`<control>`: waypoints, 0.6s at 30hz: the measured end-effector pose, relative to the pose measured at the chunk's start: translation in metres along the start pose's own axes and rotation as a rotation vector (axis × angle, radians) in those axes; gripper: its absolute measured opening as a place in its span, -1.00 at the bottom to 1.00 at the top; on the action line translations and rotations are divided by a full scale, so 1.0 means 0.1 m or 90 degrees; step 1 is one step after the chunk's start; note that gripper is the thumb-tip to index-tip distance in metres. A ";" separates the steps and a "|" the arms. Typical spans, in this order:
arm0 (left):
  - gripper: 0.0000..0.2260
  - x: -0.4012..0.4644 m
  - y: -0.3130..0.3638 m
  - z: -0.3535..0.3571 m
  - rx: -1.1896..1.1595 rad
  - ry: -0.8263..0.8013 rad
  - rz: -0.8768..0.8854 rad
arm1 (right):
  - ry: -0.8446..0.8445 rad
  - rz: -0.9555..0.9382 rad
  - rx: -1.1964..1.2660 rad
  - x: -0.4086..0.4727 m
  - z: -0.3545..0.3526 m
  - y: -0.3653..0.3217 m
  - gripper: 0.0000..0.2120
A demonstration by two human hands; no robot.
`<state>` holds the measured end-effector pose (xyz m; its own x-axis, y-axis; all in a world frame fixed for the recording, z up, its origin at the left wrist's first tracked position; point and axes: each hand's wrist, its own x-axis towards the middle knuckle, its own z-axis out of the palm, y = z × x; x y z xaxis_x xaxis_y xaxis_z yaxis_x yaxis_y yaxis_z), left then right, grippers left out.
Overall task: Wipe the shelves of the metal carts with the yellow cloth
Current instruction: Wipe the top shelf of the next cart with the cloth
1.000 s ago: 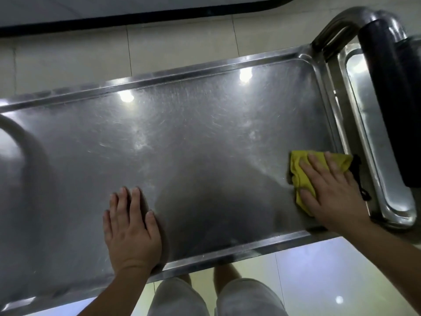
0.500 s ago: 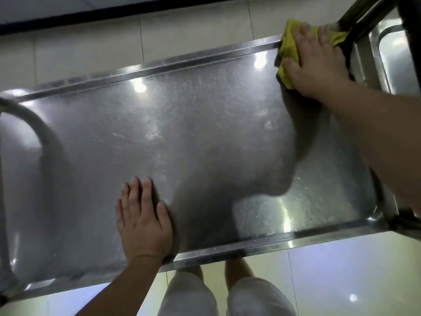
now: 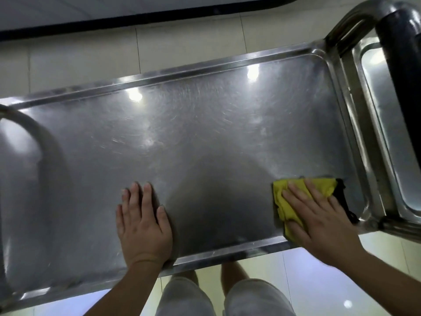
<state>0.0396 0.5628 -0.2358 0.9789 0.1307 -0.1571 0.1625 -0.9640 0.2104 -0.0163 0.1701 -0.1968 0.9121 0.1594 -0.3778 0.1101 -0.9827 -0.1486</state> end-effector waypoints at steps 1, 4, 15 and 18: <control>-0.41 0.00 0.00 0.00 0.001 0.002 0.000 | 0.016 -0.002 -0.007 0.23 -0.06 0.00 -0.36; -0.41 0.01 0.00 0.01 0.004 0.010 0.003 | 0.085 0.014 -0.016 1.14 -0.34 0.01 -0.35; -0.42 0.01 -0.03 0.01 0.017 0.005 0.013 | 0.111 0.116 0.068 3.12 -1.17 -0.14 -0.35; -0.42 0.00 -0.01 0.02 0.015 0.003 0.011 | 0.105 0.051 0.027 2.54 -0.88 -0.32 -0.33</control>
<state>0.0397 0.5637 -0.2377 0.9821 0.1155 -0.1487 0.1431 -0.9711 0.1909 0.2463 0.2341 -0.2074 0.9701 0.0604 -0.2351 0.0215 -0.9861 -0.1645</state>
